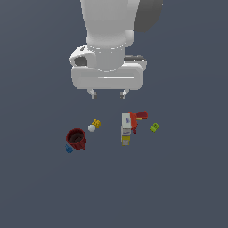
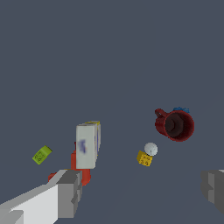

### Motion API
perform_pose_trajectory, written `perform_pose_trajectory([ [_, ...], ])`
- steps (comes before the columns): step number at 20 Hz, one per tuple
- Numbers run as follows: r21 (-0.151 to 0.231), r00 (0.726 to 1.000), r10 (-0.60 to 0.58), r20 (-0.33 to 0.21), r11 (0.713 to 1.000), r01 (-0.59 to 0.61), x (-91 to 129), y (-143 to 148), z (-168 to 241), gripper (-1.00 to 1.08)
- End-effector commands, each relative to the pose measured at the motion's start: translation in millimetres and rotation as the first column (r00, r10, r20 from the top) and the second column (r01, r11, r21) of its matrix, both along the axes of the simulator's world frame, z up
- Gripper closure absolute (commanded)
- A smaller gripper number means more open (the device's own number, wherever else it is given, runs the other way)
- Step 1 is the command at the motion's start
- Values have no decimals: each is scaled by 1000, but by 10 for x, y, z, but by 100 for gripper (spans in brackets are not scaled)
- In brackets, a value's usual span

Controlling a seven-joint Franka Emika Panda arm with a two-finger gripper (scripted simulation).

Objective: Pick up a designated object from a clutter of objects.

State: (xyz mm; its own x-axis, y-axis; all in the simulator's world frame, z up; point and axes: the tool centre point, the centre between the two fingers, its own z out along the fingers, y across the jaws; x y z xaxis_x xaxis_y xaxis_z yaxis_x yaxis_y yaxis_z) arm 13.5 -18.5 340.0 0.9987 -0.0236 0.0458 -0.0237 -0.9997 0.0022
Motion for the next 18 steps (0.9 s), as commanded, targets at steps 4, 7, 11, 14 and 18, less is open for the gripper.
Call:
perform_pose_trajectory([
  [4,-2,1000,8,-1,1000,-8,-6,5,15,-100],
  [7,-4,1000,23,-3,1000,-23,-19,14,40,-100],
  [11,-5,1000,23,-2,1000,-23,-20,13,46,-100],
  [14,-1,1000,27,-8,1000,-27,-20,27,12,-100],
  [18,16,999,43,-32,999,-43,-28,87,-146,-100],
])
